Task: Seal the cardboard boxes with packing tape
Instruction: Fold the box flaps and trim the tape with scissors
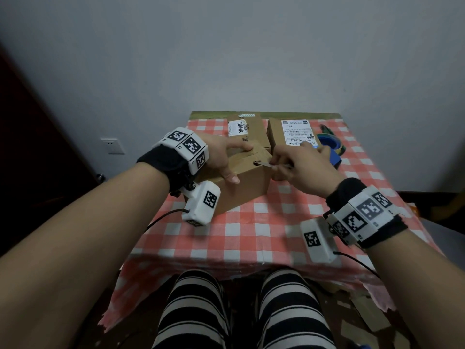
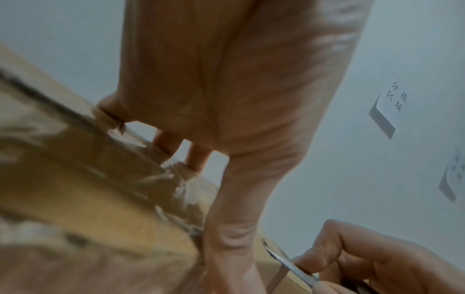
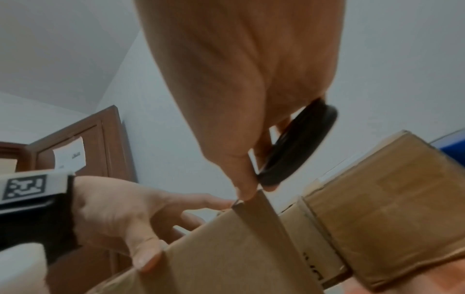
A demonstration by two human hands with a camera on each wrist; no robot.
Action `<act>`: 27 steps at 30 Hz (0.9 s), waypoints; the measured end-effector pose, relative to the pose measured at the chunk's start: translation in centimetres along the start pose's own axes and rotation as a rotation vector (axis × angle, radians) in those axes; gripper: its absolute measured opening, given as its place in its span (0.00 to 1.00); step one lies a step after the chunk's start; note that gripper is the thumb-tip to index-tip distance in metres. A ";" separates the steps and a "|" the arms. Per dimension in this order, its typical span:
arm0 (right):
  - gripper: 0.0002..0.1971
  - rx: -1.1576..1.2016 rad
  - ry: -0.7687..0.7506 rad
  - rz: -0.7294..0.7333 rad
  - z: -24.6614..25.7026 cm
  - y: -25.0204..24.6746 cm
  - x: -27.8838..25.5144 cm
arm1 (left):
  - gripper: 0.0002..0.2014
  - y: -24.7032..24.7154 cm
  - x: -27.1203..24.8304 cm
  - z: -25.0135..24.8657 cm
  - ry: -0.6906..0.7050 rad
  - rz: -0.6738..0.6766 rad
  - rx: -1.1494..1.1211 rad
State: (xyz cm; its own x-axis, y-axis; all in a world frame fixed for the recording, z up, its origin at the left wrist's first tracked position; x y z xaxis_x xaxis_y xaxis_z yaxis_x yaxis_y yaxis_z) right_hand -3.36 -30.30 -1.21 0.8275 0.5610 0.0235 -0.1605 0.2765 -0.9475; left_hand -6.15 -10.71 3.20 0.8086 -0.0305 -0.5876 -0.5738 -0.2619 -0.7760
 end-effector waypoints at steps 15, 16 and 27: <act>0.07 0.057 -0.058 0.007 -2.2 -1.4 0.5 | 0.30 -0.4 2.0 -1.0 0.097 -0.063 -0.090; 0.07 0.042 -0.056 0.028 -2.1 -1.7 0.5 | 0.30 -0.5 2.1 -1.0 0.097 -0.061 -0.094; 0.05 -0.221 -0.020 0.059 0.9 -2.8 0.8 | 0.33 -0.5 2.0 -1.2 0.113 -0.108 -0.037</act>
State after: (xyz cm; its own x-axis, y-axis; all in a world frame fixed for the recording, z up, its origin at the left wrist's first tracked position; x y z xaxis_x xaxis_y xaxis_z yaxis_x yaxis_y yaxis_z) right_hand -2.72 -29.87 1.72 0.8090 0.5870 -0.0302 -0.0849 0.0657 -0.9942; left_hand -4.06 -11.85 2.65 0.8762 -0.1079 -0.4698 -0.4789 -0.3051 -0.8231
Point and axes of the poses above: each hand's wrist, its own x-axis towards the middle knuckle, its own y-axis out of the palm, z = x × y, the point moved 2 cm from there along x, towards the middle knuckle, and after that the axes turned 11 degrees about z, right-handed, at the moved point
